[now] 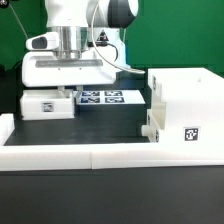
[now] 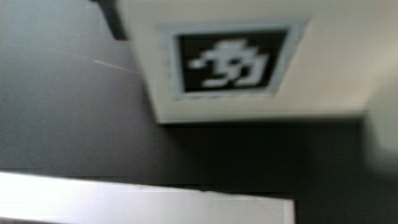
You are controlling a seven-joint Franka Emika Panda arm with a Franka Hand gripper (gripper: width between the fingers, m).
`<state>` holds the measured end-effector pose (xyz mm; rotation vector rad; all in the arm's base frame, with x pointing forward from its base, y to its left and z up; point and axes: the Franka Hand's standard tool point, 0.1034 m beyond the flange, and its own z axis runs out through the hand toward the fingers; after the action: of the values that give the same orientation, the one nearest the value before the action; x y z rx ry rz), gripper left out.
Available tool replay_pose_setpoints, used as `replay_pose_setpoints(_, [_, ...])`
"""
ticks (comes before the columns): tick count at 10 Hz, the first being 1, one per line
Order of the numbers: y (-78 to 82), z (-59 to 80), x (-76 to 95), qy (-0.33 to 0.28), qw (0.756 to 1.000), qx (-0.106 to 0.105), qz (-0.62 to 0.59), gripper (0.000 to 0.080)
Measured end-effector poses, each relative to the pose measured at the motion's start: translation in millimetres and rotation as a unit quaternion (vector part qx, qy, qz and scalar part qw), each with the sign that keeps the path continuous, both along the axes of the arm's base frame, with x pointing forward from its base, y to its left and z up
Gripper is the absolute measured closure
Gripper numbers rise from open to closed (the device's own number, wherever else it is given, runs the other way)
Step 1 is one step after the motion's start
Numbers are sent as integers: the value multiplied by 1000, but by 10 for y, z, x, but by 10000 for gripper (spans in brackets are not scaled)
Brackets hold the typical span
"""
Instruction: Assemble drawer
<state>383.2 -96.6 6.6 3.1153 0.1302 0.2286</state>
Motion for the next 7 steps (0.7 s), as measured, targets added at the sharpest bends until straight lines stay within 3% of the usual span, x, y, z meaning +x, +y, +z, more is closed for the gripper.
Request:
replay_pose_setpoints(5, [0,0,0,0,1000,0,0,758])
replay_pose_setpoints(7, [10,95,68,-6,1000,-4,25,758])
